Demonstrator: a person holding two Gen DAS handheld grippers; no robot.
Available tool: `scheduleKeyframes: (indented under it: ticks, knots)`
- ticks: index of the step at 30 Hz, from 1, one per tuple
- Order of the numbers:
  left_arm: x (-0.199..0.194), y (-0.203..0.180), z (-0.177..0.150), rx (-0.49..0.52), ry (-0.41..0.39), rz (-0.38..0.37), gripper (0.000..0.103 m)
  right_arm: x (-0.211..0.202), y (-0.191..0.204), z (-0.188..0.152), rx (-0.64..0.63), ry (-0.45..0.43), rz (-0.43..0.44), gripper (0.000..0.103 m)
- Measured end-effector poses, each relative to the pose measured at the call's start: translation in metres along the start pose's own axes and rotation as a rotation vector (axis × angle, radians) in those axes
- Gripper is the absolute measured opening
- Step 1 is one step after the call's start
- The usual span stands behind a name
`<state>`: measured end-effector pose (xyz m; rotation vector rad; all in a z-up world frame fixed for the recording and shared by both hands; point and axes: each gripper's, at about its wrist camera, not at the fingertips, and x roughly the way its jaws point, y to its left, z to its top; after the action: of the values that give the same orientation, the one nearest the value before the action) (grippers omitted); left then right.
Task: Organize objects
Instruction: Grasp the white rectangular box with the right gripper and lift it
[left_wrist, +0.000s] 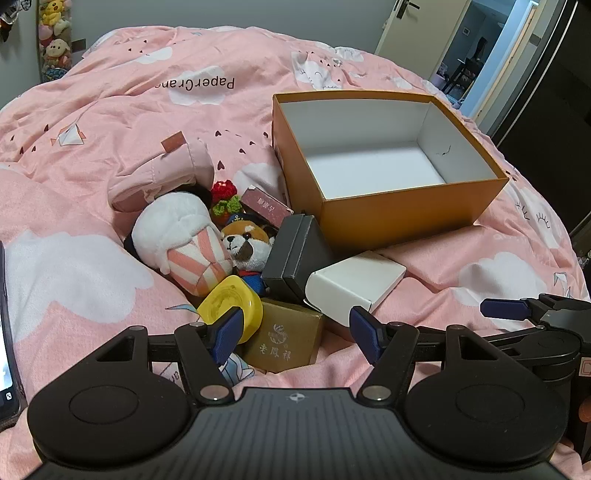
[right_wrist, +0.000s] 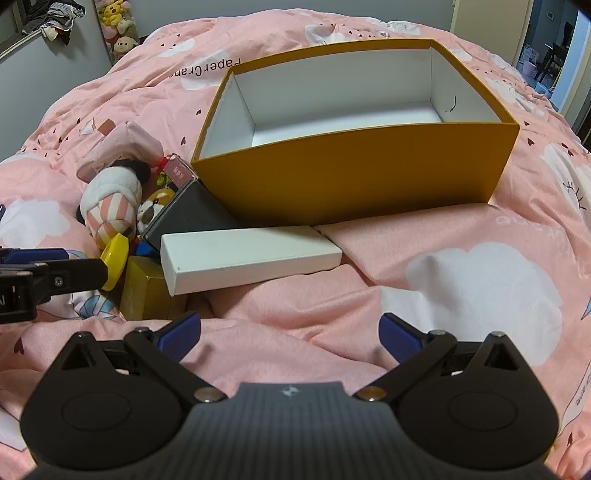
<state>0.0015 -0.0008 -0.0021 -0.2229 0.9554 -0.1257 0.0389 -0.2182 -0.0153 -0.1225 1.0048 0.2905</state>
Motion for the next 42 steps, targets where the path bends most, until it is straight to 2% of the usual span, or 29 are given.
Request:
scheduleKeyframes:
  ticks: [17, 22, 25, 27, 32, 40, 42]
  knots:
    - [0.003, 0.001, -0.003, 0.005, 0.016, -0.01, 0.076, 0.003, -0.002, 0.003, -0.012, 0.021, 0.026, 0.102]
    - [0.005, -0.001, 0.002, 0.033, 0.023, -0.023, 0.073, 0.006, 0.005, 0.011, -0.142, 0.005, 0.028, 0.1]
    - [0.007, -0.004, 0.006, 0.064, 0.023, -0.036, 0.068, 0.013, 0.011, 0.014, -0.257, 0.012, 0.04, 0.085]
    - [0.011, -0.006, 0.01, 0.08, 0.031, -0.052, 0.061, 0.019, 0.016, 0.015, -0.332, 0.02, 0.041, 0.071]
    - [0.023, -0.009, 0.016, 0.111, 0.056, -0.071, 0.045, 0.032, 0.025, 0.02, -0.481, 0.011, 0.052, 0.057]
    - [0.035, -0.01, 0.023, 0.126, 0.063, -0.072, 0.043, 0.061, 0.029, 0.023, -0.582, 0.021, 0.081, 0.058]
    - [0.038, -0.01, 0.025, 0.124, 0.07, -0.067, 0.043, 0.068, 0.031, 0.023, -0.603, 0.01, 0.073, 0.064]
